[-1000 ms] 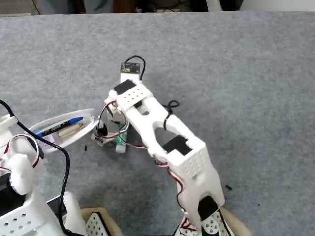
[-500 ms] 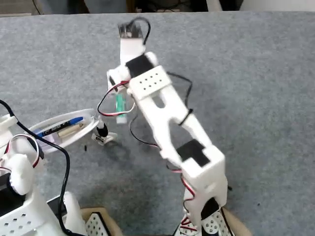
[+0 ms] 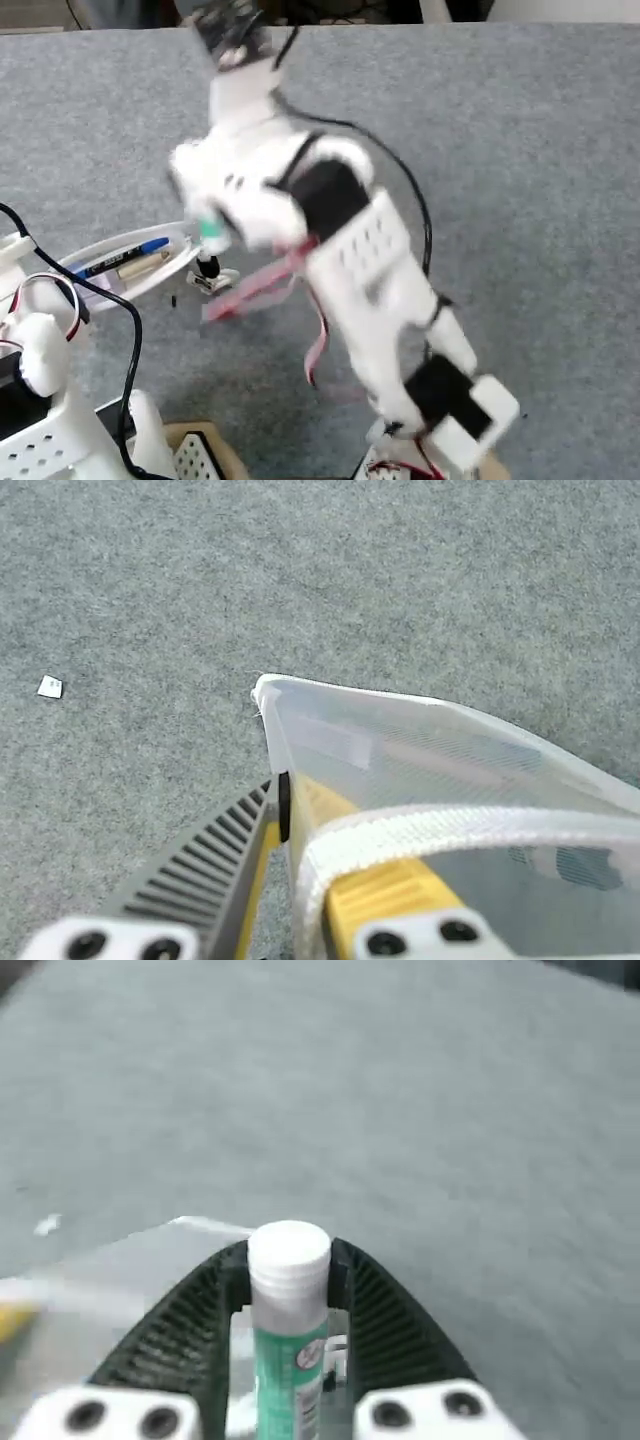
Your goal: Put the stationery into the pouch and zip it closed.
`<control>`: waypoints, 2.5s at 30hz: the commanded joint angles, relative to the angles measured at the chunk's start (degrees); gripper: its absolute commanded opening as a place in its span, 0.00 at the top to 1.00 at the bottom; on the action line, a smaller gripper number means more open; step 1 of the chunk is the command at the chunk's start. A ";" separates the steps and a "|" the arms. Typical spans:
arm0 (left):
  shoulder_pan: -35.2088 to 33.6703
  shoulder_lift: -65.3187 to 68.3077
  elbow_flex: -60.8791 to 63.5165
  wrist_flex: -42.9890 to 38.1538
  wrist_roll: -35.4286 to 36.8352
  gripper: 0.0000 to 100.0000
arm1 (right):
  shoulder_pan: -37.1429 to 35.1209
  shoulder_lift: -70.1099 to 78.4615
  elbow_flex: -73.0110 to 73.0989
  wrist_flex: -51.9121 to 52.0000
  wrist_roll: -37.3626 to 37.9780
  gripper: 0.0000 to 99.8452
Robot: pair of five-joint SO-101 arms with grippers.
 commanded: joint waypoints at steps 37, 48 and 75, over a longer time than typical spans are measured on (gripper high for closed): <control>0.57 -0.35 0.13 -1.49 0.00 0.97 | -3.52 -30.02 49.45 -47.21 -3.60 0.99; 0.57 -0.26 0.13 -1.58 0.00 0.97 | -3.60 -30.90 65.63 -62.86 -3.43 0.99; 1.01 -0.35 0.13 -1.41 0.00 0.97 | -14.59 -31.60 47.25 -31.82 14.86 0.99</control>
